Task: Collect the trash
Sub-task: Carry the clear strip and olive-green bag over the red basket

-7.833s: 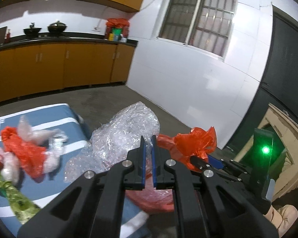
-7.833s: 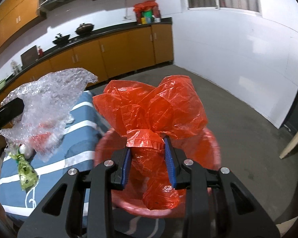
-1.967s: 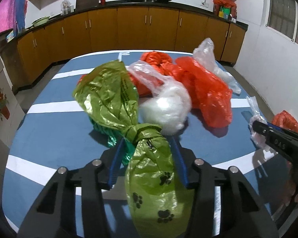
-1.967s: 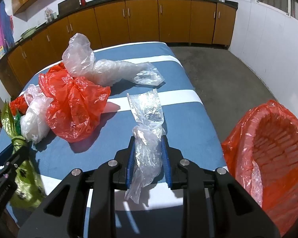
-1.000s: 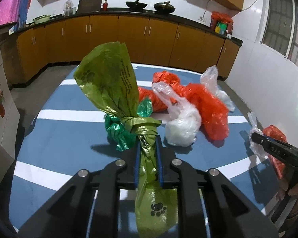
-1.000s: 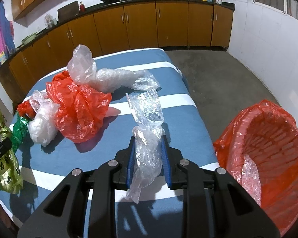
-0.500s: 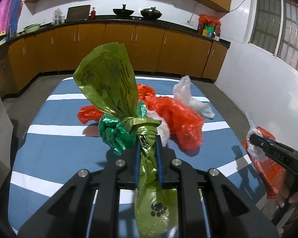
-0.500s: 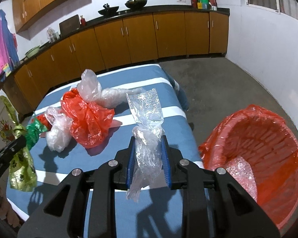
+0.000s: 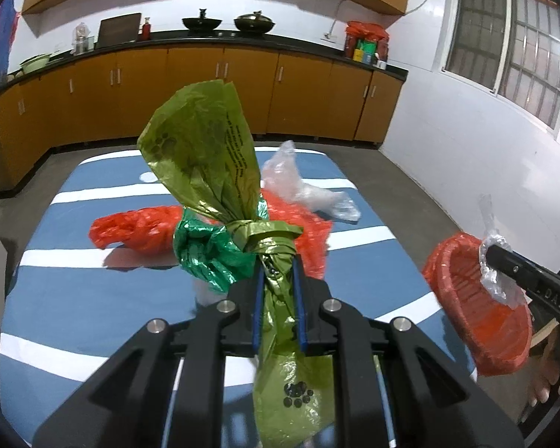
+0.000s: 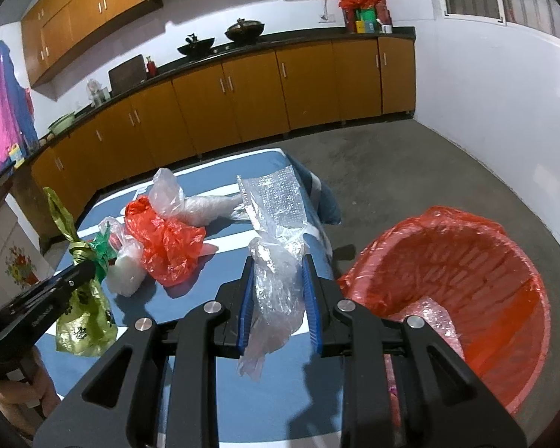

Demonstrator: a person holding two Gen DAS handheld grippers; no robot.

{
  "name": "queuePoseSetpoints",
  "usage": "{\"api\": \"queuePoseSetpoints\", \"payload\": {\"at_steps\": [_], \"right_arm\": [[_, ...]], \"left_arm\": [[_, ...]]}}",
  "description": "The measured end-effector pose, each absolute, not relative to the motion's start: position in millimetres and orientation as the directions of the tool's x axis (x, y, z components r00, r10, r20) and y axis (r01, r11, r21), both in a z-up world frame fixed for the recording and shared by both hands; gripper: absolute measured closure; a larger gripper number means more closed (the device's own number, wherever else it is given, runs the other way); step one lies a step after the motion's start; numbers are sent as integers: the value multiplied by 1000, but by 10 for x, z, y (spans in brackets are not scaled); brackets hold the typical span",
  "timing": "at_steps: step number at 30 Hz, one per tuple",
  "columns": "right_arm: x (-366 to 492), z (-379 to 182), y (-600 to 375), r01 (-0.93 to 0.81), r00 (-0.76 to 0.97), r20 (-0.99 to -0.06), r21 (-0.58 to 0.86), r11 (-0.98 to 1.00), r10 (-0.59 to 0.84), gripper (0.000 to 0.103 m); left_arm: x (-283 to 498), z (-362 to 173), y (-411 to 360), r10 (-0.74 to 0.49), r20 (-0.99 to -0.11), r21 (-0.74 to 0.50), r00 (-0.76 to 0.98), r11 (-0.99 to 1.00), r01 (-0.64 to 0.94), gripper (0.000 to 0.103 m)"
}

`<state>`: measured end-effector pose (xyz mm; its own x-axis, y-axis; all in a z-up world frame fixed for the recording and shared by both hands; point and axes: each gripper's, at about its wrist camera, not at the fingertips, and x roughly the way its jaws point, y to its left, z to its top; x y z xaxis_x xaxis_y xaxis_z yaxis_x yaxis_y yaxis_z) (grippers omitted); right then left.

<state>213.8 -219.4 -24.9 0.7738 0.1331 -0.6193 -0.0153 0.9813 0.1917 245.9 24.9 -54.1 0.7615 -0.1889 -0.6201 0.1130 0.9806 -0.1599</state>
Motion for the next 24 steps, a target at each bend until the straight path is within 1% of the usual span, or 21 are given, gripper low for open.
{"api": "queuePoseSetpoints", "payload": {"at_steps": [8,13,18,20,24], "right_arm": [[2076,-283,-2465,44,776,-623,204,978,95,78],[2057,-314,-2576,62,773,-629,204,977,83,78],[2065,-352,-2611,69,770,-632,219,973,87,78],[2076,-376,-2598,66,768,-634,223,973,93,78],[2107,-436,-2567,56,759,-642,230,972,108,78]], "left_arm": [[2514,-516,-95,-236,-613,-156,754,972,178,88],[2492,-463,-77,-265,-595,-181,759,964,195,88],[2444,-374,93,-250,-593,-173,766,968,182,86],[2405,-360,150,-234,-593,-161,771,972,171,84],[2385,-390,329,-195,-607,-142,771,980,136,84]]}}
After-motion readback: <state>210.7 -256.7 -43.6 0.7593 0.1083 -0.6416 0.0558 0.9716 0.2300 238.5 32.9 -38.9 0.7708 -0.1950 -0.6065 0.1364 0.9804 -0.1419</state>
